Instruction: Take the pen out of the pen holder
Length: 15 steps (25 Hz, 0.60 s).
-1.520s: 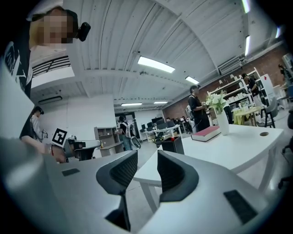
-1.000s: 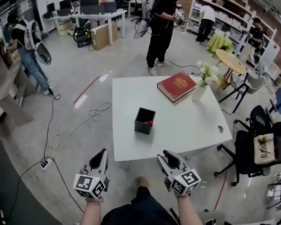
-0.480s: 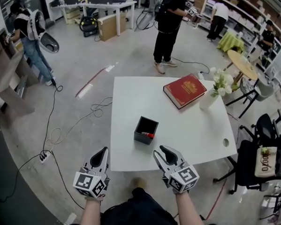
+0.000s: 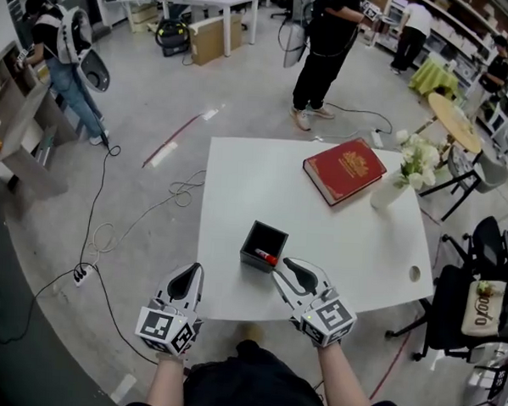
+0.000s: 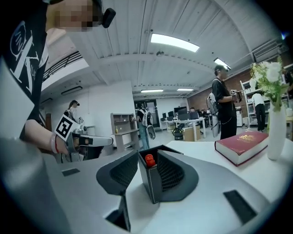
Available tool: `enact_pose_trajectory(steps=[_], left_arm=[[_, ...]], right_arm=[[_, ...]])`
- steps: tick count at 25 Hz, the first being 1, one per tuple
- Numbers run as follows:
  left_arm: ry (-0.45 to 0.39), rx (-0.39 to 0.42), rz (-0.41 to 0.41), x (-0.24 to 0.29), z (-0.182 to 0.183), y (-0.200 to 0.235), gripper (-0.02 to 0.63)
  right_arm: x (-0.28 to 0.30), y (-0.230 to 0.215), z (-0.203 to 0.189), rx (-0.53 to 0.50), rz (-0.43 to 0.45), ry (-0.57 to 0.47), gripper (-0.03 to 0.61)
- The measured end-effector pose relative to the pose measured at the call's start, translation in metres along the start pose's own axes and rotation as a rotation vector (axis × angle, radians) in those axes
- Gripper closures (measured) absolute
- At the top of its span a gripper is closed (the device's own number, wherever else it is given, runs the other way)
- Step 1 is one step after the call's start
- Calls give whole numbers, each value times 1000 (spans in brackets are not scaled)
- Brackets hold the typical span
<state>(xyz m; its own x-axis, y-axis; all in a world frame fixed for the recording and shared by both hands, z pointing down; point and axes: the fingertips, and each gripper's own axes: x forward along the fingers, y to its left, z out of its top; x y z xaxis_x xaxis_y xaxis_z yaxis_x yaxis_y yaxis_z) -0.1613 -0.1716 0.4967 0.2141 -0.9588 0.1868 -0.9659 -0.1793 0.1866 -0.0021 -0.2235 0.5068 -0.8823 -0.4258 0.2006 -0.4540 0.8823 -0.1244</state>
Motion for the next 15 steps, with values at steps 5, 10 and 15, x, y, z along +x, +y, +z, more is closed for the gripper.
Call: enact_pose_trajectory(steps=[5, 10, 15], left_arm=[[8, 5, -4, 9, -1, -7, 611], [25, 3, -4, 10, -5, -10, 611], [46, -9, -6, 12, -11, -6, 611]], right_arm=[[8, -2, 8, -77, 38, -12, 473], [14, -4, -5, -85, 46, 33, 482], [17, -8, -4, -72, 41, 25, 509]])
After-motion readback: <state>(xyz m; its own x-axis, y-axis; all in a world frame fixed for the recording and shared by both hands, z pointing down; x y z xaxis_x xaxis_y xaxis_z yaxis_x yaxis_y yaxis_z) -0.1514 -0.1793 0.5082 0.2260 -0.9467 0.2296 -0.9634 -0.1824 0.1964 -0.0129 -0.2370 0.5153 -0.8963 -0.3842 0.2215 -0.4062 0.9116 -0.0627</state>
